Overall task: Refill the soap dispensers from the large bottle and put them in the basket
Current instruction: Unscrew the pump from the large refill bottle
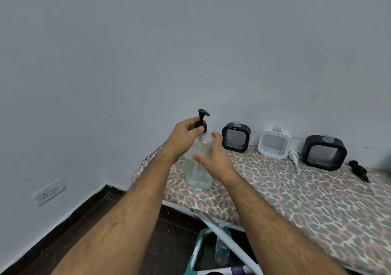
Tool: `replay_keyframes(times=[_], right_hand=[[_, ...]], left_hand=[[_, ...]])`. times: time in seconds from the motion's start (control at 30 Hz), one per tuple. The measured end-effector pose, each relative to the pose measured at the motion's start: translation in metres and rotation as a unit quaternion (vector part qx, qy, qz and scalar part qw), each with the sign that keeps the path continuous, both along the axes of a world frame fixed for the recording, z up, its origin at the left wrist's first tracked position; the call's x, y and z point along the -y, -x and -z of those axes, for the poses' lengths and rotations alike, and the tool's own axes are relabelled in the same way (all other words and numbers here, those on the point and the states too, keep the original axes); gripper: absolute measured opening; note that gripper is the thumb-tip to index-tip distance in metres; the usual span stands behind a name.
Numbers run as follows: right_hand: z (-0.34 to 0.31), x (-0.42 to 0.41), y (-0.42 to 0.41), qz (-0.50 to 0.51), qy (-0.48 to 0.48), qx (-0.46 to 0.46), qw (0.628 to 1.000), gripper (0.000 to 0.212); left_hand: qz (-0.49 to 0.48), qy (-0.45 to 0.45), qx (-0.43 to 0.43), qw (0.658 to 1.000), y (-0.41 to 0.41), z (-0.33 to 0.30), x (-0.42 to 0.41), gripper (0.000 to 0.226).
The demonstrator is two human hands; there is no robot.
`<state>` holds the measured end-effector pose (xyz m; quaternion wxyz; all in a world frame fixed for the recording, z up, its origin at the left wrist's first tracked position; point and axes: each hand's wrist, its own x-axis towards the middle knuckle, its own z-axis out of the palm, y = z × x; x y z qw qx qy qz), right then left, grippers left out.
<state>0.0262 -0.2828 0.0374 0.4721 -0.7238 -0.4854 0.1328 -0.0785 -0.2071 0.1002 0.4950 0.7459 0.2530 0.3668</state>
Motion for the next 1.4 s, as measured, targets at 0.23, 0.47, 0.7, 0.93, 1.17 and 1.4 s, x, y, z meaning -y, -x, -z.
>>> replay_keyframes(times=[0.23,0.47,0.7,0.93,1.17,1.4], right_hand=[[-0.002,0.001,-0.006,-0.031,0.009,-0.003,0.999,0.093],[-0.003,0.001,-0.011,-0.041,0.011,-0.011,0.999,0.093],[-0.002,0.002,-0.007,-0.041,0.009,0.020,0.999,0.093],[-0.003,0.005,-0.007,-0.048,0.009,0.019,0.999,0.096],[-0.003,0.004,-0.009,-0.042,0.018,0.003,0.999,0.094],[-0.008,0.005,-0.007,-0.044,0.032,0.008,0.998,0.096]], left_hand=[[-0.052,0.003,0.030,0.998,0.018,0.001,-0.013,0.032],[0.006,0.016,-0.029,0.999,0.004,-0.004,-0.015,0.047],[-0.059,0.013,0.019,0.998,0.002,0.004,-0.012,0.055],[-0.054,-0.060,-0.043,0.996,-0.018,-0.004,0.003,0.038],[-0.006,0.009,-0.019,1.000,0.003,0.002,-0.006,0.047],[-0.048,-0.004,-0.009,0.999,0.002,0.004,-0.012,0.057]])
